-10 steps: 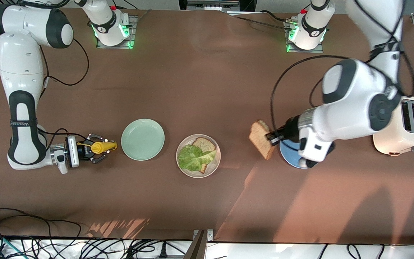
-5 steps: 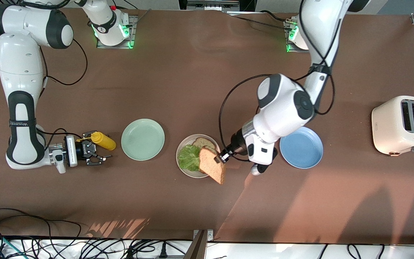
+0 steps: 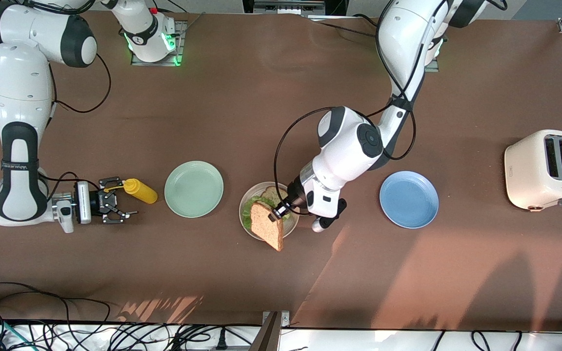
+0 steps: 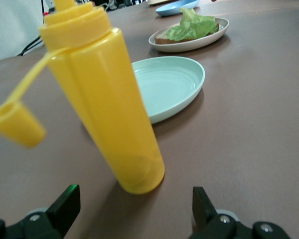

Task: Make sandwich on beige plate with both arms
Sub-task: 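Lower the toast onto the lettuce while the right gripper sets mustard down, then open the right gripper and draw it back from the mustard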

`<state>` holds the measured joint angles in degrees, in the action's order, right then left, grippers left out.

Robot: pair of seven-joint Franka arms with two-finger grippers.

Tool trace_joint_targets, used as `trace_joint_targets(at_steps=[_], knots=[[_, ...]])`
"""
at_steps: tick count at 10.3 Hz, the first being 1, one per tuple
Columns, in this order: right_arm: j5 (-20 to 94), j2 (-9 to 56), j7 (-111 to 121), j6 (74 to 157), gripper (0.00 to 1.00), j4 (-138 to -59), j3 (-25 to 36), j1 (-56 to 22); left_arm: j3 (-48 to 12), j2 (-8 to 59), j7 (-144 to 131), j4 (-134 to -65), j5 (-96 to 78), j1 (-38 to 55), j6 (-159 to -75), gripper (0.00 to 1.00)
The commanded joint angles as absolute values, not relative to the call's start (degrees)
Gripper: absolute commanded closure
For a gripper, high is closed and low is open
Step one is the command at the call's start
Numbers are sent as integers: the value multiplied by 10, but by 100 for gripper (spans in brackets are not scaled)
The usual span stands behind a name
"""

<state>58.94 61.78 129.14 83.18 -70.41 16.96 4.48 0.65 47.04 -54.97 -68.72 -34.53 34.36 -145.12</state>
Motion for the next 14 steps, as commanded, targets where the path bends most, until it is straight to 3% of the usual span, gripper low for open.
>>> trace_joint_targets(at_steps=[1, 6, 9, 10, 11, 13, 14], knots=[[526, 570, 1299, 844, 0, -708, 181, 44, 11, 477, -543, -692, -366, 354, -1455, 100], [431, 399, 1284, 1006, 0, -810, 181, 43, 11, 483, -544, -707, -363, 370, -1454, 100], [346, 306, 1038, 1031, 0, -865, 181, 43, 11, 485, -544, -722, -362, 370, -1450, 97], [301, 281, 954, 1031, 0, -867, 177, 41, 11, 485, -544, -722, -362, 369, -1448, 90], [278, 264, 879, 1031, 0, -873, 172, 36, 11, 484, -540, -722, -359, 367, -1435, 67], [231, 233, 761, 1034, 0, -877, 145, 34, 12, 480, -499, -722, -359, 362, -1380, 51], [184, 214, 670, 1036, 0, -877, 120, 30, 13, 479, -488, -722, -359, 359, -1376, 35]])
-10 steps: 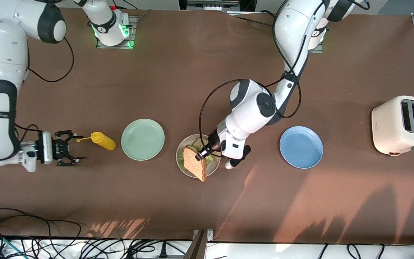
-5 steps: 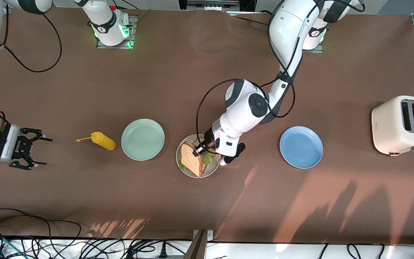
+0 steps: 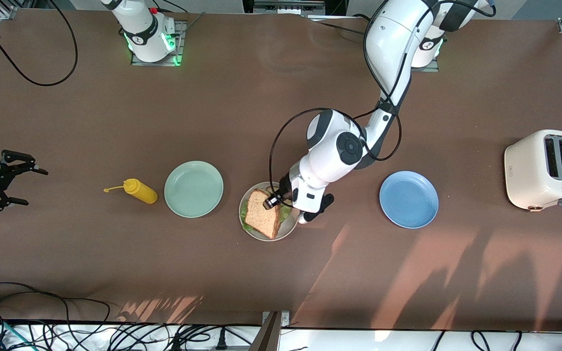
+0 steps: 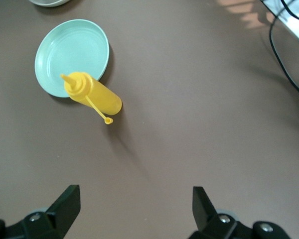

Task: Make sandwich on beige plate with both arms
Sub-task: 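Open the right gripper and draw it back from the mustard, then open the left gripper to release the toast on the sandwich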

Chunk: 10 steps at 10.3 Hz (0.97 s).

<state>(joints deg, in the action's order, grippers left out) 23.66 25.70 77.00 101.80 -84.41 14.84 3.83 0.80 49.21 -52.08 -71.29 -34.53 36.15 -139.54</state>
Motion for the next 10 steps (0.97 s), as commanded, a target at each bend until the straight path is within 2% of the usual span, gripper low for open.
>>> trace_joint_targets(at_steps=[1, 3, 6, 10], knots=[[142, 195, 564, 1036, 0, -877, 95, 30, 14, 479, -476, -722, -359, 358, -1371, 20], [98, 166, 372, 1028, 0, -889, 58, 24, 16, 477, -462, -722, -355, 347, -1341, 11], [39, 102, 157, 1026, 0, -939, 43, -3, 16, 468, -425, -717, -332, 313, -1271, 1], [22, 57, 48, 974, 0, -942, 34, -30, 16, 415, -382, -715, -260, 238, -1164, 0]])
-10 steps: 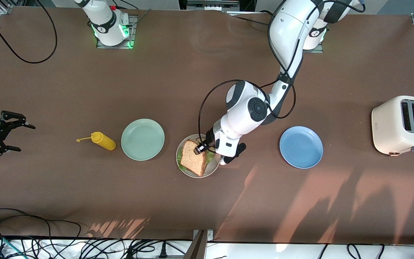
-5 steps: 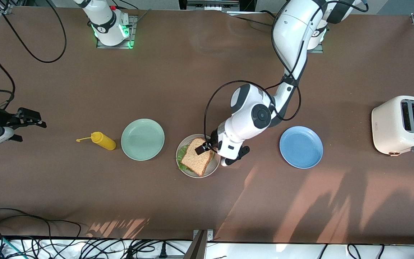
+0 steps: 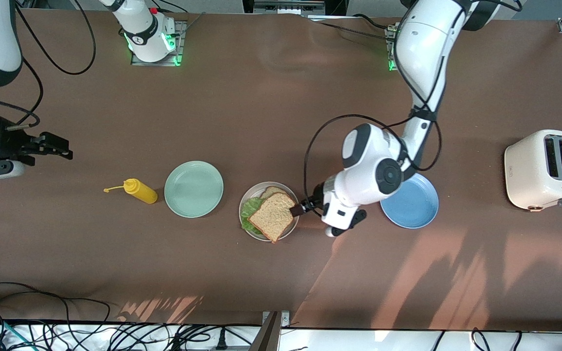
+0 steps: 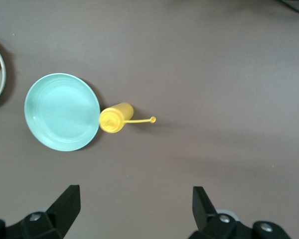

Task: Make sandwich on beige plate with both arms

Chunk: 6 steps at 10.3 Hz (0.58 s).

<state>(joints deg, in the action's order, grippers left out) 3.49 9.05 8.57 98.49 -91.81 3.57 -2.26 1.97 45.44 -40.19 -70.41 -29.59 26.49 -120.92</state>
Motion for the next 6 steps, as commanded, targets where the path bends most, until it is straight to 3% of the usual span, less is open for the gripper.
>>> trace_joint_targets(at_steps=[1, 3, 6], knots=[[22, 52, 47, 964, 0, -942, 39, -32, 15, 390, -368, -715, -229, 216, -1131, 0], [22, 46, 65, 962, 0, -942, 92, -67, 17, 336, -342, -714, -167, 166, -1054, 0], [25, 51, 62, 958, 0, -914, 96, -67, 18, 264, -277, -714, -60, 114, -1002, 0]])
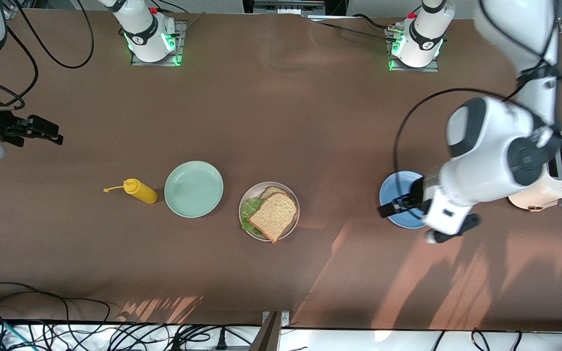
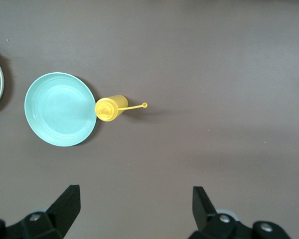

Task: Make sandwich on beige plate with both arms

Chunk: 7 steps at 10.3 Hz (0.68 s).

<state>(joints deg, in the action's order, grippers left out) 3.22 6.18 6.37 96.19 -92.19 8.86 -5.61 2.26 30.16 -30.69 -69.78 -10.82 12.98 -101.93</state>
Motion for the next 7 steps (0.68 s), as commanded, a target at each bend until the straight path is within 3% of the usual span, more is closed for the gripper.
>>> trace_joint_targets(at_steps=[1, 7], knots=[[28, 61, 62, 941, 0, -887, 96, -66, 18, 251, -231, -713, -30, 100, -988, 0], [31, 68, 64, 941, 0, -877, 113, -67, 37, 243, -90, -708, 4, 32, -970, 0]])
